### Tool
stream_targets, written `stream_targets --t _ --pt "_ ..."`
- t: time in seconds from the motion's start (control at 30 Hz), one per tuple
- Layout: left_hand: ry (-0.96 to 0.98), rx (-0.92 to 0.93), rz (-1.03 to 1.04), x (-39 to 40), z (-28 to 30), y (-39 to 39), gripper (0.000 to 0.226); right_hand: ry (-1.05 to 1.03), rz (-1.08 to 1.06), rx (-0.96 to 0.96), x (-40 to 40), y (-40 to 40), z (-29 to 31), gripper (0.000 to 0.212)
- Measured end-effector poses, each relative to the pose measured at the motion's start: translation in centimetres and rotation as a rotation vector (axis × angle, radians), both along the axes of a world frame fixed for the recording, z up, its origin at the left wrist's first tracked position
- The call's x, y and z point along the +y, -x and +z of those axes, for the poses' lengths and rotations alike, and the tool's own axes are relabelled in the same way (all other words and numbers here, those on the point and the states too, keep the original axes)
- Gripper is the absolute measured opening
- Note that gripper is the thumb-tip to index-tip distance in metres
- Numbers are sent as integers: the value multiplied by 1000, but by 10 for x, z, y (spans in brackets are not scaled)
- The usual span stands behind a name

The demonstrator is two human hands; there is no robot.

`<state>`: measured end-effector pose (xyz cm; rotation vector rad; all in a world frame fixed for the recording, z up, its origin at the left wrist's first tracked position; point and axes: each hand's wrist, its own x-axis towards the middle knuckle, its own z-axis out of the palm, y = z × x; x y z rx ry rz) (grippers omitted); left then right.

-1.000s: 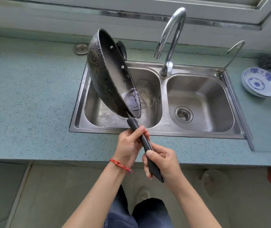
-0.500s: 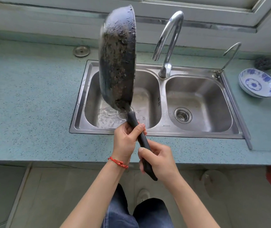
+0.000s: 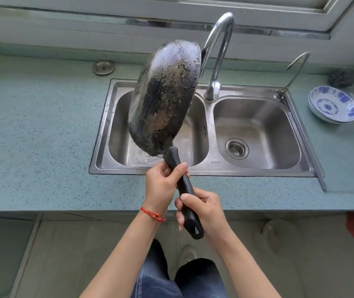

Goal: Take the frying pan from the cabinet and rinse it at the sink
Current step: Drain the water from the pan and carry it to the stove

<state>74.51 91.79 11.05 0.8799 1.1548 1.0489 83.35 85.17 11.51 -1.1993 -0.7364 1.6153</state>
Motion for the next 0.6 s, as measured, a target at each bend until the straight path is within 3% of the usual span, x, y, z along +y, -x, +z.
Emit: stream_targets --t 0.13,0.6 --pt "-1 7 -4 -4 -1 0 15 7 6 -21 -3 -2 -1 12" --pt "28 3 9 -7 1 3 15 -6 13 -40 -5 0 0 14"
